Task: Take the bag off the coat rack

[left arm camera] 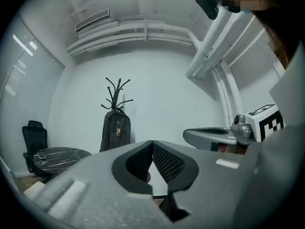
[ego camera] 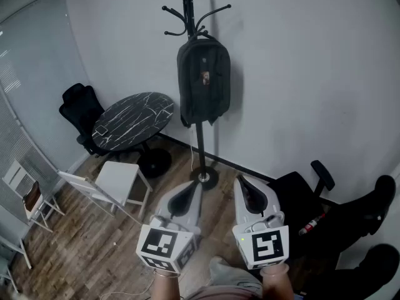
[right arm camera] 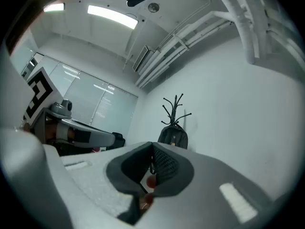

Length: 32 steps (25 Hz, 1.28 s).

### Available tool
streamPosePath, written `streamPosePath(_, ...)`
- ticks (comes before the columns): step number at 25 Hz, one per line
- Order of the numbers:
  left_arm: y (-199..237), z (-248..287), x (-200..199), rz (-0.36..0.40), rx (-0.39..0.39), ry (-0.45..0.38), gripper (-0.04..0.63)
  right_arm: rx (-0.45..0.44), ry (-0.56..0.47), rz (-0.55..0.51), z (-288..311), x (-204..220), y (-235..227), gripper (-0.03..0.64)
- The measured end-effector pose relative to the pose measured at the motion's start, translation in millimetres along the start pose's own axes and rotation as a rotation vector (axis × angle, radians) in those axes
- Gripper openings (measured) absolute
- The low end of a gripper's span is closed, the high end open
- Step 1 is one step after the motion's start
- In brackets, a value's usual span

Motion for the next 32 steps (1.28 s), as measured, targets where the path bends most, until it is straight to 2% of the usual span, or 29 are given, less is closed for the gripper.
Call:
streamPosePath(7, 12, 31, 0, 0.011, -0.006, 0.002, 0.01, -0.012, 0.012, 0.023, 25, 13, -19, 0.003)
streamPosePath(12, 25, 51, 3, -0.019, -0.003, 0.015, 0.011, -0.045, 0.053, 0.011, 47, 27, -29, 0.003)
streamPosePath(22, 46, 100, 5, -0.01, -0.005, 0.016, 0.011, -0.06, 0.044, 0.027, 90, 40, -62, 0.003)
streamPosePath(32, 53, 134, 6, -0.021, -0.047, 0.028, 0.011, -0.074, 0.049, 0.024, 124, 58, -88, 0.003)
Point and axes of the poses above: the fingertips, and each gripper's own axes: z forward along the fingers, y to its left, x out of its underside, the point moved 10 cm from there along -z, backward along the fingers, and after that the axes turned 4 degrees about -z, right-handed, at the moved point
